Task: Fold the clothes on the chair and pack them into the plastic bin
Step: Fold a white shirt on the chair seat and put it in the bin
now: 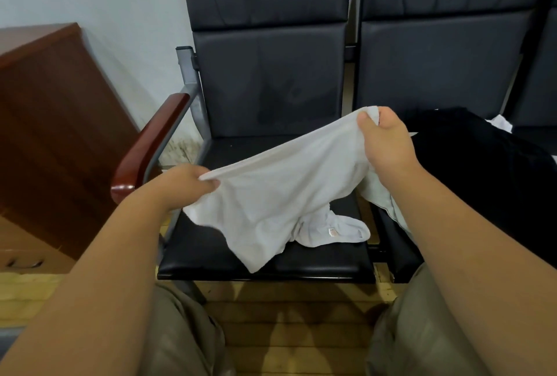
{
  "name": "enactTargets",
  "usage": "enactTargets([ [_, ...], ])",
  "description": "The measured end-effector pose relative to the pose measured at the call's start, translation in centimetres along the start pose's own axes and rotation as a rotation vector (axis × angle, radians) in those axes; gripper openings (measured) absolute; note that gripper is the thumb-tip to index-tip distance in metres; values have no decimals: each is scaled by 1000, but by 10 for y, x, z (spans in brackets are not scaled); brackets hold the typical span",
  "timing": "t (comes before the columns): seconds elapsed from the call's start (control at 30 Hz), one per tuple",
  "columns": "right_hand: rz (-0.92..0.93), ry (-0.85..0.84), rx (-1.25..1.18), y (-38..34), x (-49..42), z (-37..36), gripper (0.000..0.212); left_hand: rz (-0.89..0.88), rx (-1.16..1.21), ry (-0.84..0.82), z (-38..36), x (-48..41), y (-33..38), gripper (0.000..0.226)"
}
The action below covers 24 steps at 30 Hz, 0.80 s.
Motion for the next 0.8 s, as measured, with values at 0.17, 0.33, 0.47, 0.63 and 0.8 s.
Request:
enactTargets([
  [0.17,-60,-145,-229,-4,19,6,25,-126,498,118,-12,25,29,23],
  [0.33,58,-80,-299,-33,48,23,17,-185,799,215,-17,59,74,18],
  [0.47,166,-21,-309,-67,73,50,19,-268,839,229,-5,93,115,22],
  [0.63,251,40,-383,-113,108,102,17,-329,948,217,30,149,162,14],
  [0.8,288,60,-522,-162,133,158,17,-425,1030,185,68,201,200,28],
])
Point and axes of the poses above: each hand's wrist, its own x-axis away from the middle knuckle, its own z-axis out of the back of the hand, y = z × x, the point moved 1 cm from there along -x, towards the middle knuckle, and after that the axes turned 14 degrees about x, right-handed, at the moved point
